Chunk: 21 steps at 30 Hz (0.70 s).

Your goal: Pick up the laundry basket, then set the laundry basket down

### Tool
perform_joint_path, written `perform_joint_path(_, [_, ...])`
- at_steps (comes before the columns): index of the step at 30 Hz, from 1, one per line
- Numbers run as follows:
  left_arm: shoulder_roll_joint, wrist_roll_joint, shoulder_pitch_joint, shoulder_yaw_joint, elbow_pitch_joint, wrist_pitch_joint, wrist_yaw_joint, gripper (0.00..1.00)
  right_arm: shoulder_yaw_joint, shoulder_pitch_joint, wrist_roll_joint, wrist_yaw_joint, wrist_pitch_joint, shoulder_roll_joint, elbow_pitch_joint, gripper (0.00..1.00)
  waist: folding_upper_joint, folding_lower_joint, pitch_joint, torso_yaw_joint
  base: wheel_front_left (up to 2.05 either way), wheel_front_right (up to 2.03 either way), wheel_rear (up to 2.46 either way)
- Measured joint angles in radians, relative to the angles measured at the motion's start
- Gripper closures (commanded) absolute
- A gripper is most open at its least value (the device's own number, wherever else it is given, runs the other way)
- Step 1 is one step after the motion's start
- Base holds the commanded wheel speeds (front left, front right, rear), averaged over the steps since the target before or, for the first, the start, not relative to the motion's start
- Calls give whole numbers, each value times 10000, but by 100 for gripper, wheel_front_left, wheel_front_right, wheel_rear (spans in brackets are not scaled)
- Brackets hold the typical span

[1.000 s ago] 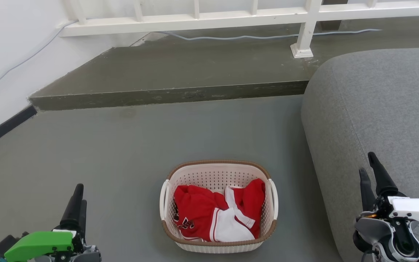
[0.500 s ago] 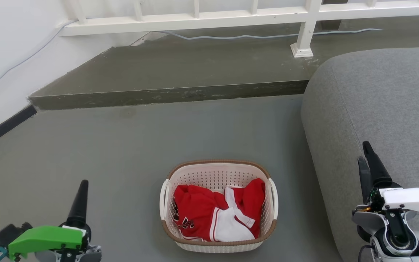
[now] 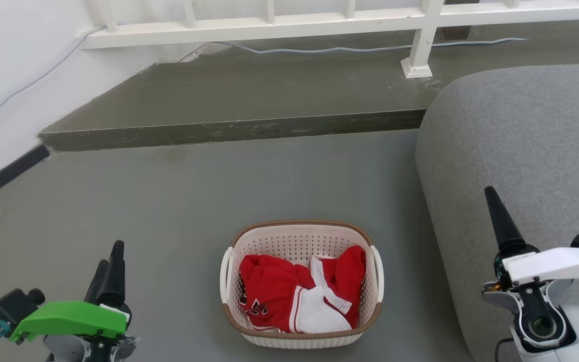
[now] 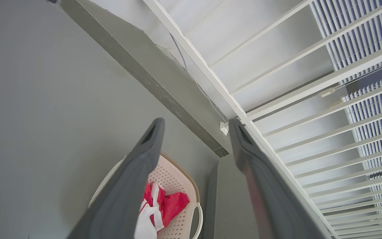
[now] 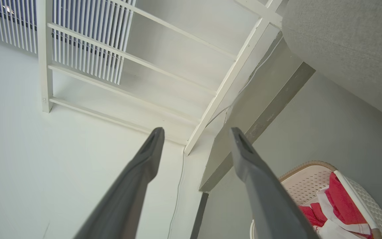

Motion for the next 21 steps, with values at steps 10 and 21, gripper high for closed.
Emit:
perform_joint_path(10, [82, 2140, -6, -422, -178, -368, 453, 0, 426, -260, -2144, -107, -397, -217, 31, 0, 0, 0, 35, -31, 0, 0, 0])
perform_joint_path(21, [50, 3678, -19, -665, -242, -725, 754, 0, 779, -331, -3685, -364, -725, -198, 27, 0, 0, 0, 49, -48, 0, 0, 0])
